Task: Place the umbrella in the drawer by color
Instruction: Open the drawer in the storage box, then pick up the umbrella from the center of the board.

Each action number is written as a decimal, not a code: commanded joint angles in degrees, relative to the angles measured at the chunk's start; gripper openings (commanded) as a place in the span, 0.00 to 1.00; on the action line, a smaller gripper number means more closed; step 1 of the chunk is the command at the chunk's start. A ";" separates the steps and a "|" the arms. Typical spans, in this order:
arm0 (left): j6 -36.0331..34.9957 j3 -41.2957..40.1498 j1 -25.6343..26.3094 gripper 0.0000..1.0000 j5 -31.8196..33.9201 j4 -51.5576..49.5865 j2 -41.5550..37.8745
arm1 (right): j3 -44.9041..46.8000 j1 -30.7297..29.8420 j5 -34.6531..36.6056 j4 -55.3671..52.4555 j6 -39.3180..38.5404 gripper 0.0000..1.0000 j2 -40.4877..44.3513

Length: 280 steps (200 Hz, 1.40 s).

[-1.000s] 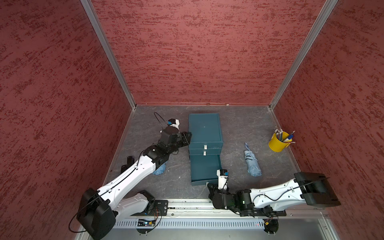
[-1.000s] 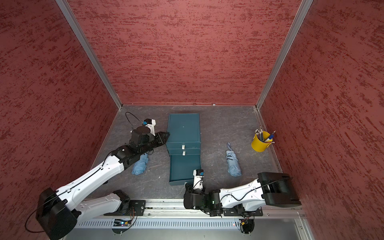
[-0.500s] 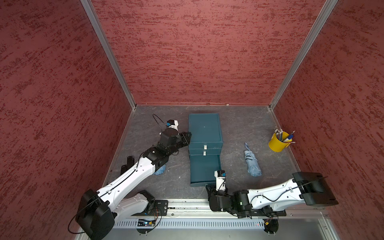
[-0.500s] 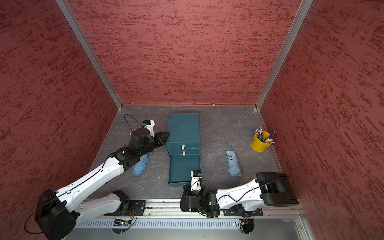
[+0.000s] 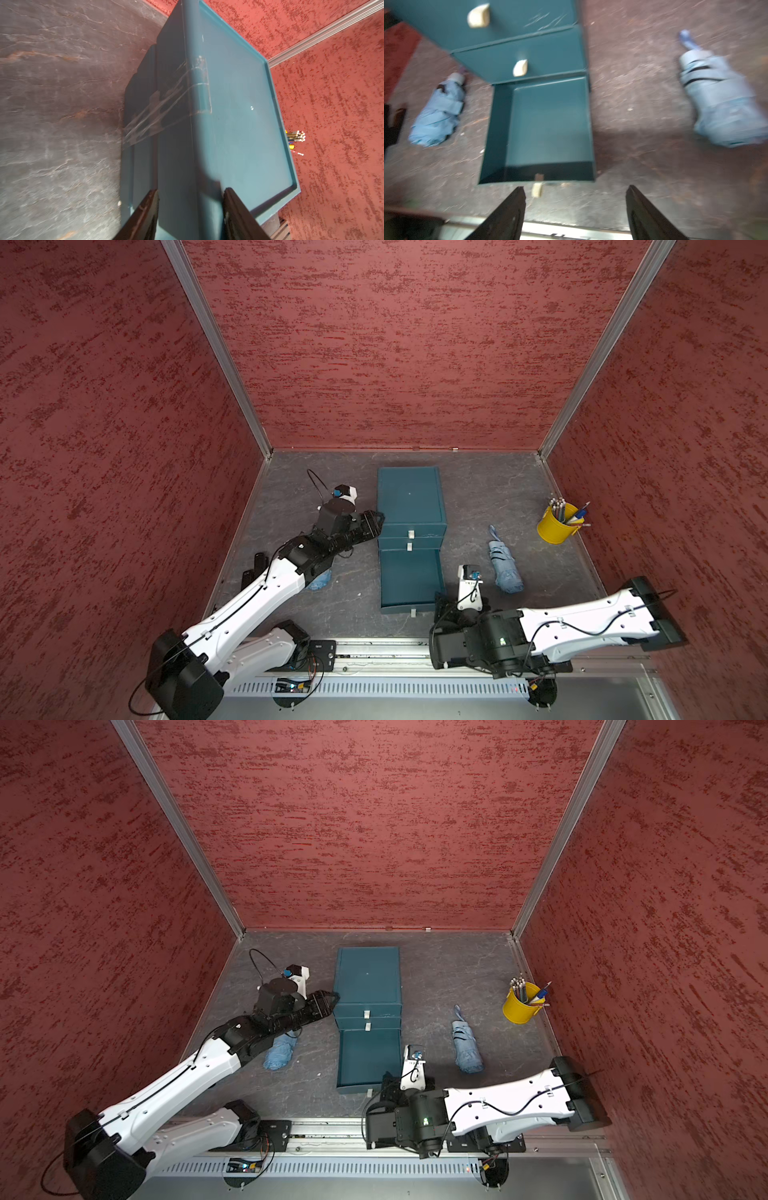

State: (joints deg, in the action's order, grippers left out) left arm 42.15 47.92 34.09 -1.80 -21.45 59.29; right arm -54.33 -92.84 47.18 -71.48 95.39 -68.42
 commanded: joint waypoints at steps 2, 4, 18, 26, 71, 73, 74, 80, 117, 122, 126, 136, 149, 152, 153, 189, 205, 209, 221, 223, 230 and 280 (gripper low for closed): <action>-2.98 1.33 0.19 0.55 1.29 -13.85 -1.79 | 1.29 9.64 0.23 -13.11 -6.58 0.80 4.77; -2.96 1.55 0.19 0.55 1.39 -14.00 -2.04 | 1.71 11.28 -0.61 -12.15 -8.50 0.81 5.25; -2.97 2.84 0.19 0.55 1.93 -14.75 -3.83 | 5.08 20.59 -5.95 -3.19 -19.50 0.80 9.31; -2.97 3.13 0.19 0.55 2.20 -14.61 -5.30 | 6.86 24.76 -8.02 -0.28 -23.01 0.80 11.18; -3.90 1.84 0.28 0.60 -0.55 -11.27 -13.70 | 12.40 46.50 -16.30 10.15 -37.34 0.89 16.01; -3.96 1.76 0.28 0.60 -0.67 -11.21 -13.81 | 12.64 47.50 -16.96 10.71 -38.17 0.89 16.03; -3.94 1.75 0.28 0.60 -0.84 -11.14 -13.92 | 12.74 47.98 -17.30 11.08 -38.52 0.89 16.04; -3.99 1.50 0.28 0.60 -1.65 -10.93 -14.10 | 13.23 50.82 -19.03 12.87 -40.43 0.90 15.81; -3.00 -0.71 0.27 0.60 -6.57 -9.12 -13.54 | 17.09 65.11 -26.49 23.56 -48.19 0.93 12.90; -2.78 -1.08 0.28 0.60 -6.99 -8.78 -13.78 | 17.70 66.59 -27.52 25.08 -48.94 0.94 12.65; -2.63 -1.28 0.28 0.60 -7.33 -8.57 -13.94 | 18.14 67.70 -28.38 26.25 -49.52 0.94 12.47; -2.36 -1.49 0.28 0.60 -7.81 -8.52 -14.34 | 18.87 70.13 -29.96 28.24 -50.69 0.95 11.95; -2.59 -1.37 0.28 0.60 -7.91 -9.06 -15.20 | 19.51 72.23 -31.84 29.92 -52.14 0.93 10.94; -2.69 -1.31 0.24 0.60 -7.80 -9.08 -15.37 | 19.56 72.39 -32.26 30.22 -52.49 0.92 10.61; -2.73 -1.32 0.26 0.60 -7.75 -9.15 -15.44 | 19.59 72.42 -32.38 30.33 -52.54 0.92 10.56; -2.92 -1.55 0.28 0.61 -6.99 -9.54 -16.68 | 22.17 70.77 -39.26 34.45 -52.74 0.74 8.59; -2.53 -2.33 0.25 0.60 -6.90 -8.50 -16.29 | 23.66 68.11 -39.42 34.83 -50.65 0.71 9.93; -2.31 -2.41 0.28 0.60 -6.90 -8.31 -16.13 | 23.86 67.53 -39.63 34.83 -50.17 0.70 10.12; -1.82 -2.79 0.23 0.60 -7.39 -7.62 -15.57 | 24.09 65.55 -39.74 33.95 -48.67 0.67 10.58; -1.68 -2.82 0.27 0.60 -7.51 -7.50 -15.47 | 24.09 65.12 -39.78 33.84 -48.40 0.67 10.65; -1.43 -2.98 0.28 0.60 -7.89 -7.06 -15.24 | 24.09 63.77 -39.79 33.49 -47.62 0.66 10.91; -1.30 -2.63 0.28 0.60 -8.33 -6.41 -13.63 | 19.33 57.90 -31.83 24.45 -45.16 0.71 11.69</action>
State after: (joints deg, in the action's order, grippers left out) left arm 40.69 45.10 34.11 -9.17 -29.50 45.43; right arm -31.29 -34.04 9.34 -40.03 48.60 -57.74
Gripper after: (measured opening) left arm 0.598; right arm 0.666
